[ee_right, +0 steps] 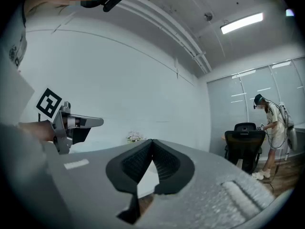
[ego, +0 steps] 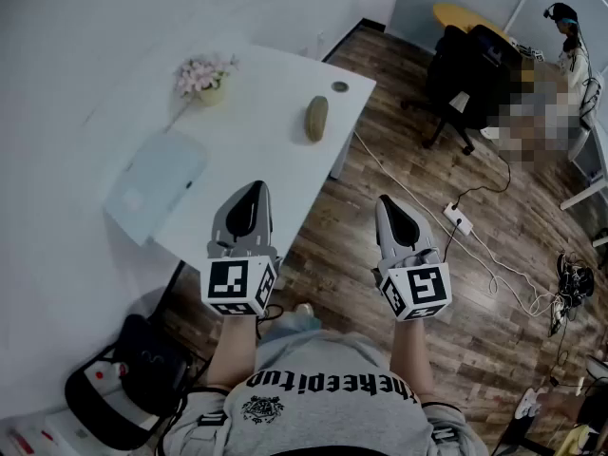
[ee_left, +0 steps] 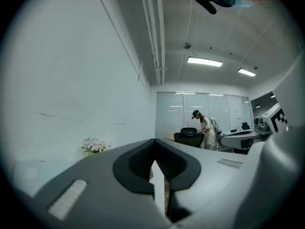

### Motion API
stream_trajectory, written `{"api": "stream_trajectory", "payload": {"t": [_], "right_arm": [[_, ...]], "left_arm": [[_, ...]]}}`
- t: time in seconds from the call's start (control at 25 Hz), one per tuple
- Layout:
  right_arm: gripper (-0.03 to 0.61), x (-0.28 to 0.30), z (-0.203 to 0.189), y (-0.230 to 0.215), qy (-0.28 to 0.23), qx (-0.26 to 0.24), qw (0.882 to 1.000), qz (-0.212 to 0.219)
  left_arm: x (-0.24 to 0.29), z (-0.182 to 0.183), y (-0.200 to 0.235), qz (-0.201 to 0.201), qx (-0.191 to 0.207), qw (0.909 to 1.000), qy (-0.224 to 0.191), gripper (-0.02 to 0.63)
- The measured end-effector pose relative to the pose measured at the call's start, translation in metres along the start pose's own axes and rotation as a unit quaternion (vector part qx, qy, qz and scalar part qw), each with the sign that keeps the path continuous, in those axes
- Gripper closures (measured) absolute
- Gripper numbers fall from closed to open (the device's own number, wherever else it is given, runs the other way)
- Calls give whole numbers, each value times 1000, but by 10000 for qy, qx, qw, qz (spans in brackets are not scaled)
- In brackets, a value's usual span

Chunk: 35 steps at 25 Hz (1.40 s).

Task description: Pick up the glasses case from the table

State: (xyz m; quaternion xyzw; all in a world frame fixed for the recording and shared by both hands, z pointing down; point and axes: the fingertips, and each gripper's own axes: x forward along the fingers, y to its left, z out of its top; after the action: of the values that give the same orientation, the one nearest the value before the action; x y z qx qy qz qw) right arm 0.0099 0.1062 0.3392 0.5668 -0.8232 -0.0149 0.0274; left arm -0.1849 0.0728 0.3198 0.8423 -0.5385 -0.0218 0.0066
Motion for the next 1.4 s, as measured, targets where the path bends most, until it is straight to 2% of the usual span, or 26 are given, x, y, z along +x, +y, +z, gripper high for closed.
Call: {"api": "stream_trajectory", "payload": {"t": [0.32, 0.64, 1.04, 1.4], "right_arm": [[577, 10, 3, -2, -26, -4, 10000, -70], [577, 16, 11, 3, -299, 79, 9992, -264], [577, 24, 7, -9, -289, 175, 9985, -437], [577, 55, 11, -37, -365, 233, 9985, -321]], "left_arm": [[12, 4, 5, -112, 30, 9999, -43, 595], [20, 4, 9, -409, 94, 9991, -81, 595], [40, 3, 5, -697, -8, 9974, -187, 595], [73, 2, 7, -624, -13, 9978, -210, 594]]}}
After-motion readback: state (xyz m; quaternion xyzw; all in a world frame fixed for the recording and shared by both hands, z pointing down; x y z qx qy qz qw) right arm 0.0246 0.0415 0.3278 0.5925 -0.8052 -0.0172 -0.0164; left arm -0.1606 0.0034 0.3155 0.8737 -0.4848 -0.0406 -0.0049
